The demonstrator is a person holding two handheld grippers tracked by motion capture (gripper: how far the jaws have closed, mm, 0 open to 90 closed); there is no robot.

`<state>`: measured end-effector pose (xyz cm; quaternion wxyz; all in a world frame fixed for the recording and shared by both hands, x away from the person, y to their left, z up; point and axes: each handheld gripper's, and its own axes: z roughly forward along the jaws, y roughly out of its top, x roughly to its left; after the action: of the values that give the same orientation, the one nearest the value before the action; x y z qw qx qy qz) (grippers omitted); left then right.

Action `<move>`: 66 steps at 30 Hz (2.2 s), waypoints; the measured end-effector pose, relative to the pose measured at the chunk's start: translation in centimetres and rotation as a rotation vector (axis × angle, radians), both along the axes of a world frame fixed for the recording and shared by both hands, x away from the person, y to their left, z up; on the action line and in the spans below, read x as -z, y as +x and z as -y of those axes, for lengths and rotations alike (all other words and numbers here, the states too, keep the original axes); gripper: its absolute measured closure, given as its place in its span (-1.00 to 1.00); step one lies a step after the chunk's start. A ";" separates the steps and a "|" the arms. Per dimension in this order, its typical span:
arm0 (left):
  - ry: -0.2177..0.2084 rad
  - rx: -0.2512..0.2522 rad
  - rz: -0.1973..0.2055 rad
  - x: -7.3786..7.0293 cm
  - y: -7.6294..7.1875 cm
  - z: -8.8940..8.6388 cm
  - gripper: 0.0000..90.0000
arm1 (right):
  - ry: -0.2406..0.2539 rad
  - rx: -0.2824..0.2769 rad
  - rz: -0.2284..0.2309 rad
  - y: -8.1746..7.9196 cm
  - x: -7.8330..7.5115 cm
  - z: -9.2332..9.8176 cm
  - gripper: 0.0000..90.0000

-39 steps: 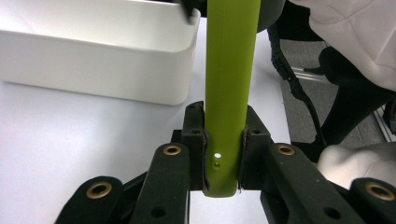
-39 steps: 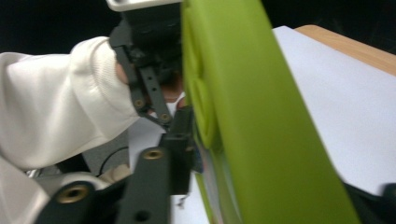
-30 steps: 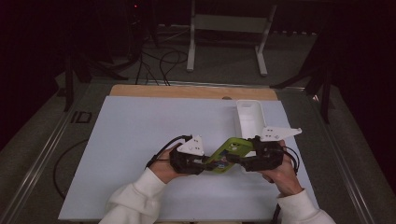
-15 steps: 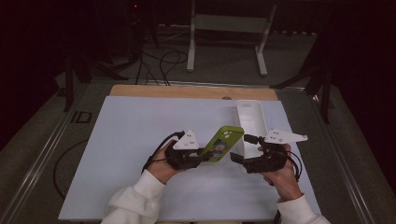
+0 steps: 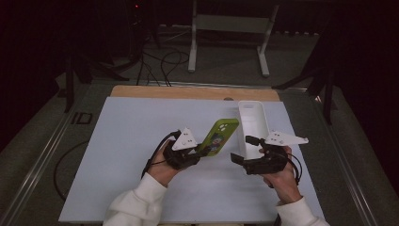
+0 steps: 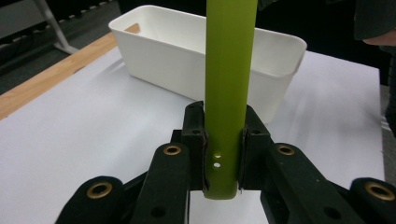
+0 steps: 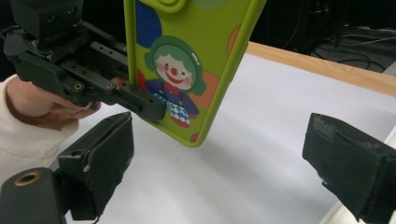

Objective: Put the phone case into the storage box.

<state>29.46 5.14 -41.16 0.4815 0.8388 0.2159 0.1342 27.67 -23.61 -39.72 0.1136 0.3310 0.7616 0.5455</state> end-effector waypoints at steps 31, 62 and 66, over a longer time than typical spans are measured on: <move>-0.050 -0.193 0.081 0.9 -1.2 1.3 0.72 | 0.062 0.081 0.040 -0.1 -1.1 -0.9 -0.81; -0.061 -0.340 0.103 1.8 -2.1 2.9 0.72 | 0.143 0.130 0.037 1.2 -2.6 -3.4 -0.81; -0.062 -0.356 0.109 2.0 -2.3 3.3 0.72 | 0.148 0.133 0.038 1.3 -2.7 -3.5 -0.81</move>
<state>27.16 1.89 -43.13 0.4866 0.7637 0.3385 0.2558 28.96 -20.08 -36.97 0.1391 0.3779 0.6933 0.5976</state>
